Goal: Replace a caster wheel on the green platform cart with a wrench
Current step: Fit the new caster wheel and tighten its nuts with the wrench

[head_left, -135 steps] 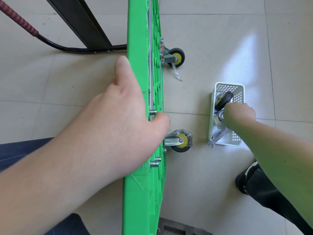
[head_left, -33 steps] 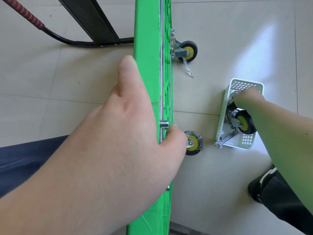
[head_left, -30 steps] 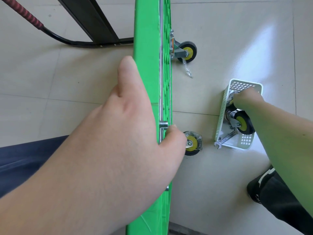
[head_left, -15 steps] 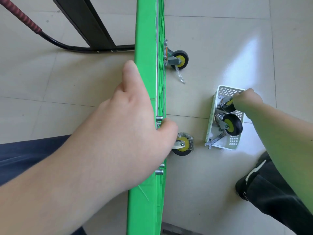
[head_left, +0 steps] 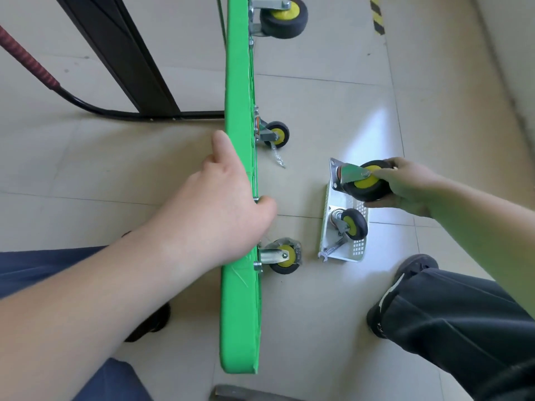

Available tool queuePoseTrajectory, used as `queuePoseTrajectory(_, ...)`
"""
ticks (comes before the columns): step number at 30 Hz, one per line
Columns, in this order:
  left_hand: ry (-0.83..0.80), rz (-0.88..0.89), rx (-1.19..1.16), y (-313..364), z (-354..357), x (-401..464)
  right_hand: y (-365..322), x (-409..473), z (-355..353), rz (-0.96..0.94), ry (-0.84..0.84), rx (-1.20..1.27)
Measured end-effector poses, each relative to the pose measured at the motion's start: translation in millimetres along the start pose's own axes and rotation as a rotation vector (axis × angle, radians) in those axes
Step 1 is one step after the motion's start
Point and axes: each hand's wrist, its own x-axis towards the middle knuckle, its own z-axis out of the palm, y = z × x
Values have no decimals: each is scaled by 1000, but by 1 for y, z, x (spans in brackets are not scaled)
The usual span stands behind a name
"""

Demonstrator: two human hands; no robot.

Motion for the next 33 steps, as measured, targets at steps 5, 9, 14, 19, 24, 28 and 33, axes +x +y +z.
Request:
queuePoseTrajectory(5, -12, 22, -22, -1, 1, 1, -18, -81, -6, -120, -183, 199)
queuePoseTrajectory(9, 0, 38, -37, -3, 2, 1, -23, -143, -1, -188, -322, 322)
queuePoseTrajectory(14, 16, 55, -66, -5, 2, 3, -9, -197, 8, -227, -434, 445)
queuePoseTrajectory(19, 28, 59, -77, -4, 2, 1, 14, -220, 25, -211, -574, 524)
queuePoseTrajectory(24, -28, 69, -58, -4, -2, -1, 23, -216, 46, -195, -613, 512)
queuePoseTrajectory(28, -25, 75, -58, -3, -5, -4, 20, -209, 53, -194, -609, 489)
queuePoseTrajectory(33, -16, 63, -73, -1, -4, -5, 12, -206, 59, -206, -591, 352)
